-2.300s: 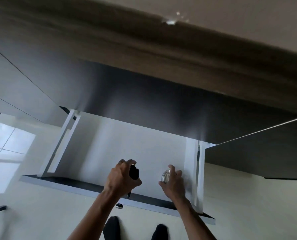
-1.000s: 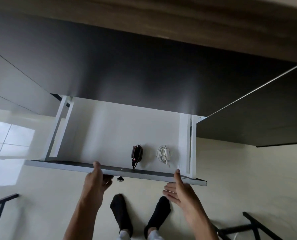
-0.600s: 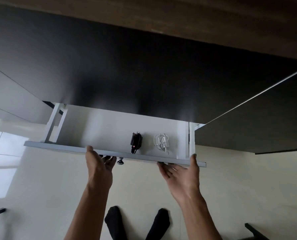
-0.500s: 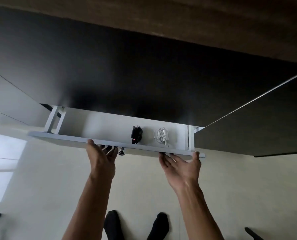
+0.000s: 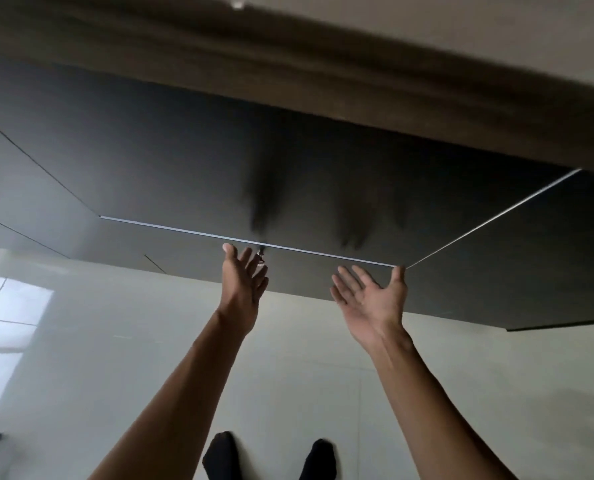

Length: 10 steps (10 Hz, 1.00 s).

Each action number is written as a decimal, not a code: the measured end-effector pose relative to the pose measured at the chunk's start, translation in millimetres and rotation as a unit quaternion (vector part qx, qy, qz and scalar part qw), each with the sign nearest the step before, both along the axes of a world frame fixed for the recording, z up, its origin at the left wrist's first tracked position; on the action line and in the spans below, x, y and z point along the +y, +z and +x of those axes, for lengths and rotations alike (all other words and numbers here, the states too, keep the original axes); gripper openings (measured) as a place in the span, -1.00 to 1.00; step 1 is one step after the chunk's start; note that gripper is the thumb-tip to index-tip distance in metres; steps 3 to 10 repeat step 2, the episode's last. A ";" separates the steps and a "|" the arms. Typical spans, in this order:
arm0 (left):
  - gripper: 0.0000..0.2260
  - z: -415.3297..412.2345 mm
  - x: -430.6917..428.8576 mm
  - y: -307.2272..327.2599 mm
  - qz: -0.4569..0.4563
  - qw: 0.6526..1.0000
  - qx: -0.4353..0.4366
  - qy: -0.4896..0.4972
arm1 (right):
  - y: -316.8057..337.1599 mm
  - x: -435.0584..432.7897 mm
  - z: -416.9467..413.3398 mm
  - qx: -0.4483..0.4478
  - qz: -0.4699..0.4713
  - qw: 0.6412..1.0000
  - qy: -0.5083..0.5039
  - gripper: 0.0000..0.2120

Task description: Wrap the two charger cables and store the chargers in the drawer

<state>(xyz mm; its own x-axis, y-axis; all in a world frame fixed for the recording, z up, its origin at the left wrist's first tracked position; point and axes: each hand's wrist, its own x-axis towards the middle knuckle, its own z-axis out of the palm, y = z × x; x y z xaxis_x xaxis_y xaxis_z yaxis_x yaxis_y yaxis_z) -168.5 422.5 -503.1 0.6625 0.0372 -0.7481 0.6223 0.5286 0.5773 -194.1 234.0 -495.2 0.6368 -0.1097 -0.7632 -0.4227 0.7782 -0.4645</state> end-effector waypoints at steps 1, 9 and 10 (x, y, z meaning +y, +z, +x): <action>-0.37 -35.4 -7.1 39.4 0.052 0.994 -0.013 -0.099 | 44.2 -1.8 -28.2 0.008 -0.080 0.996 0.040 -0.22; -0.42 -87.2 -21.2 111.4 0.182 0.961 -0.056 -0.203 | 109.3 -4.9 -71.3 0.005 -0.199 0.977 0.073 -0.37; -0.42 -87.2 -21.2 111.4 0.182 0.961 -0.056 -0.203 | 109.3 -4.9 -71.3 0.005 -0.199 0.977 0.073 -0.37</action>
